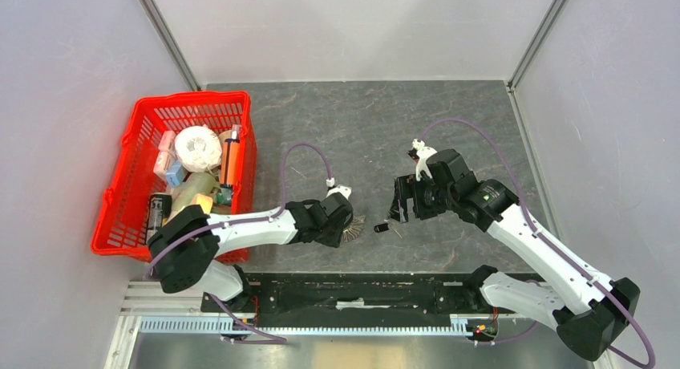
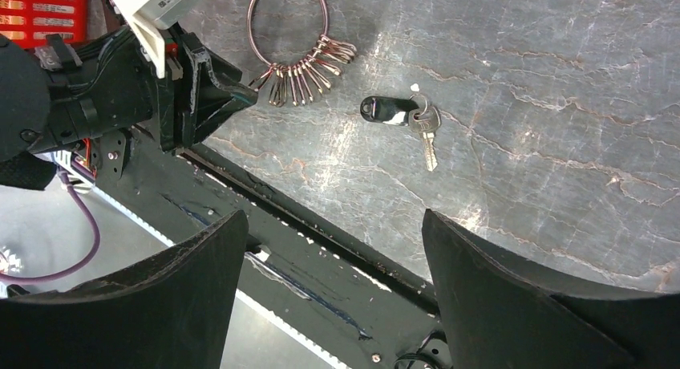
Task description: Put the keys on the keyring
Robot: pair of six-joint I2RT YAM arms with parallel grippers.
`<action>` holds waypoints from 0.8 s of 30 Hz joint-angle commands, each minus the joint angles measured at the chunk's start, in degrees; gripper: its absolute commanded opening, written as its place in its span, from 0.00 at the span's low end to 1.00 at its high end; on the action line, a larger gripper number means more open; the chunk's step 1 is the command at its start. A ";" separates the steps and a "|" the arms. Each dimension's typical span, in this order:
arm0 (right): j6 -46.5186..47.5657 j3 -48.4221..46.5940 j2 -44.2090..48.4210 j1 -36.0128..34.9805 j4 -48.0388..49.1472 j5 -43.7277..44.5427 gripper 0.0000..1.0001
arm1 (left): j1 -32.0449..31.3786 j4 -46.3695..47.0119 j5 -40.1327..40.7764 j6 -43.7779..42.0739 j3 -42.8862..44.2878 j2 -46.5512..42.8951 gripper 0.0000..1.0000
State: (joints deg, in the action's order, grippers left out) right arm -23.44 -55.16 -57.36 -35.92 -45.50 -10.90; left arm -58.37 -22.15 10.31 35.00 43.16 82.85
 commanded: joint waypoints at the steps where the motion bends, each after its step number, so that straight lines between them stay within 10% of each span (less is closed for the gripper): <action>1: -0.30 0.57 1.09 -0.45 0.89 -0.28 0.87 | -0.42 2.01 2.53 1.16 0.79 1.47 0.38; 24: -0.23 1.10 2.11 -0.93 0.54 -0.34 0.87 | -0.36 3.96 1.65 -0.42 2.63 5.09 0.15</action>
State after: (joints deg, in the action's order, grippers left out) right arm -23.57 -54.22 -56.53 -36.53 -45.54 -10.90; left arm -58.37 -20.32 10.59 34.94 44.21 86.78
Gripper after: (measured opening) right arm 0.873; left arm 0.199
